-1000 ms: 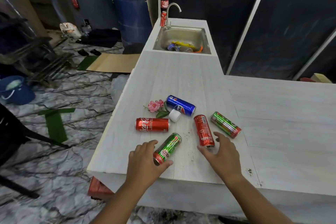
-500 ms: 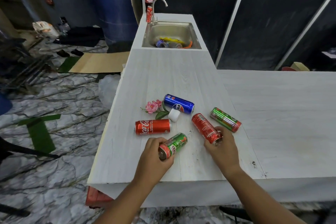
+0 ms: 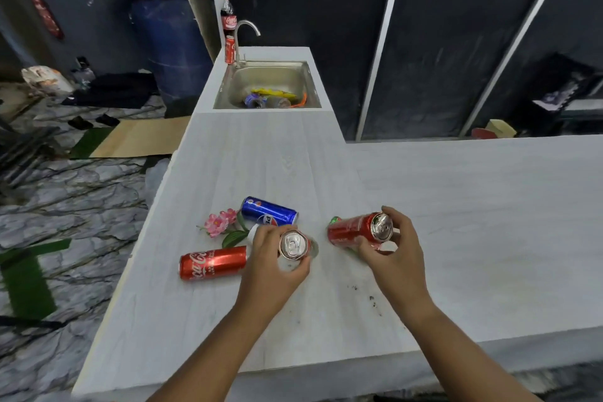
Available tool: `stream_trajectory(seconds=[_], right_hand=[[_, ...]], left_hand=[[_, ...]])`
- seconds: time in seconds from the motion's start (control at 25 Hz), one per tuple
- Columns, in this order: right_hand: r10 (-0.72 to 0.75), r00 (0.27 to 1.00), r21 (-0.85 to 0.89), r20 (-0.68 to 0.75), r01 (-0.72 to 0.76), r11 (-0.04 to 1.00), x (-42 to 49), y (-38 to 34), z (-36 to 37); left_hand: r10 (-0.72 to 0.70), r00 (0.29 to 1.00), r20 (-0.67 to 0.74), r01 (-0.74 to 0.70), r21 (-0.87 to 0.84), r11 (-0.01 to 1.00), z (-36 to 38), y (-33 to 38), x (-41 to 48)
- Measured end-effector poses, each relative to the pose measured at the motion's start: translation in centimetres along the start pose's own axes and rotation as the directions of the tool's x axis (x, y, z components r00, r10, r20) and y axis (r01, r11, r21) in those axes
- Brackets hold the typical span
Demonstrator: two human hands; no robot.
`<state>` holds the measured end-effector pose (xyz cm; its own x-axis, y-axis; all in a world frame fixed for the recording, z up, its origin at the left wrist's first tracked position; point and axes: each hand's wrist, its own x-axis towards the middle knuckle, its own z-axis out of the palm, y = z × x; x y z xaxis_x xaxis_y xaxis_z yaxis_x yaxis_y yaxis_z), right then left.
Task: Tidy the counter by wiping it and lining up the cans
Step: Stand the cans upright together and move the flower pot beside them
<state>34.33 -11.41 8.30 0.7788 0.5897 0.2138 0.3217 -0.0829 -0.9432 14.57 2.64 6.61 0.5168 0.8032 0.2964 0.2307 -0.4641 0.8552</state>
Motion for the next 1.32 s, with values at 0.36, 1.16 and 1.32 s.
stream_trajectory(seconds=[0.36,1.16,1.32], right_hand=[[-0.021,0.993,-0.034,-0.117,0.017,0.999,11.2,3.9,-10.4],[0.115,0.988,-0.059,-0.104,-0.121,0.991,18.5,12.3,-18.2],[0.103,0.991,-0.080,-0.090,-0.110,0.991,18.5,12.7,-18.2]], left_hand=[[0.063,0.991,0.120,-0.058,-0.041,0.997,13.9,6.7,9.3],[-0.057,0.942,0.331,0.022,0.109,0.994,30.4,7.3,14.9],[-0.079,0.928,0.364,0.032,0.134,0.990,30.2,7.1,15.2]])
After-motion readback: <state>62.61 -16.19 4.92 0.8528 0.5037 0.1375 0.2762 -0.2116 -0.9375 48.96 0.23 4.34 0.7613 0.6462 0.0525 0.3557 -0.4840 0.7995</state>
